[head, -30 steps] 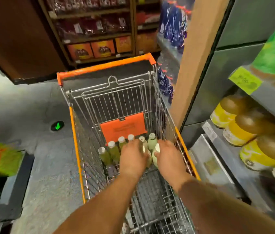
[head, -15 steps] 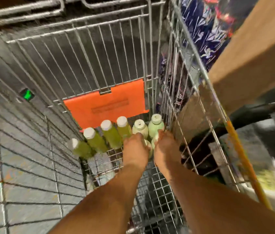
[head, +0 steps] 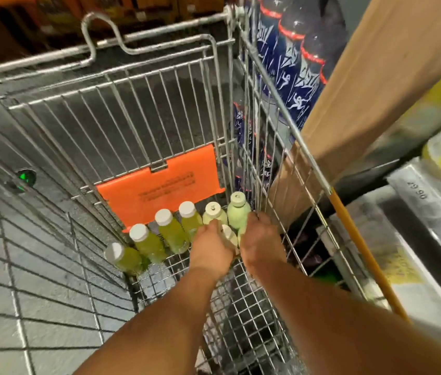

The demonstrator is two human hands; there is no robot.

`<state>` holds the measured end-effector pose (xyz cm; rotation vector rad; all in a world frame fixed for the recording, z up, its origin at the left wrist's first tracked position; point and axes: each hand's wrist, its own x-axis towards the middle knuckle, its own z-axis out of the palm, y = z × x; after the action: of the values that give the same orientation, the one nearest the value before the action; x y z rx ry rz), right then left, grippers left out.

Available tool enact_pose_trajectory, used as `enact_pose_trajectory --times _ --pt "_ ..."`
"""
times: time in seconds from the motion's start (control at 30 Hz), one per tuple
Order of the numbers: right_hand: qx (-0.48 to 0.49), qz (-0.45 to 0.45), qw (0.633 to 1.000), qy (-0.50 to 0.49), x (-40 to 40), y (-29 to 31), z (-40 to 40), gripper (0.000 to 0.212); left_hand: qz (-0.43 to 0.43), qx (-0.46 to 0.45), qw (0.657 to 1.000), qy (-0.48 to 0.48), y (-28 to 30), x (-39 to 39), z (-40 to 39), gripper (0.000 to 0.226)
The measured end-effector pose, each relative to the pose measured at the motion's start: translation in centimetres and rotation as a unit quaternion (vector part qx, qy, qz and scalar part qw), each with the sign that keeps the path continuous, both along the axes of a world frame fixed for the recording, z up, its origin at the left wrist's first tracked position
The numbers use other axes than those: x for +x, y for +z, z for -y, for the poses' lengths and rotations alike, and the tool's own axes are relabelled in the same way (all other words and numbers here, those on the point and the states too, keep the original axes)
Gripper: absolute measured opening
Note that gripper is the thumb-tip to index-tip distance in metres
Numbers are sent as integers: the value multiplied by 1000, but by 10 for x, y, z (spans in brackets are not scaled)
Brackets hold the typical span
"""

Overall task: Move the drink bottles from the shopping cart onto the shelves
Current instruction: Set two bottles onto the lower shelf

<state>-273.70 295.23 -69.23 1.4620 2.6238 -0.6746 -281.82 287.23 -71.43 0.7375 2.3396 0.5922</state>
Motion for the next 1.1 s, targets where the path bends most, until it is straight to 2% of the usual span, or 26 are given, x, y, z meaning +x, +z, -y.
enact_pose_trajectory --times 0.1,0.2,0.33,0.43,0.5,0.67,0.87,1.0,1.1 --pt "36 19 999 27 3 49 19 26 -77 25 994 -70 60 -7 9 54" --pt "92 8 995 35 10 119 44 26 -141 30 983 -114 138 -14 25 52" --pt "149 -24 988 -14 27 242 79 22 -223 63 959 -166 249 -18 60 48" --pt "184 -90 976 -76 48 333 109 21 -274 105 936 -195 330 -10 81 42" --pt "215 -125 964 -99 64 388 129 22 -293 140 925 -198 380 3 92 41" --pt "301 -135 934 -139 121 496 177 26 -326 230 885 -239 486 56 113 41" --pt "350 -154 899 -211 216 582 248 30 -338 313 841 -283 577 151 162 45" --pt "346 -142 890 -261 292 609 305 32 -327 334 819 -335 605 227 209 44" --pt "363 -137 869 -307 343 625 347 31 -311 346 804 -371 622 278 237 48"
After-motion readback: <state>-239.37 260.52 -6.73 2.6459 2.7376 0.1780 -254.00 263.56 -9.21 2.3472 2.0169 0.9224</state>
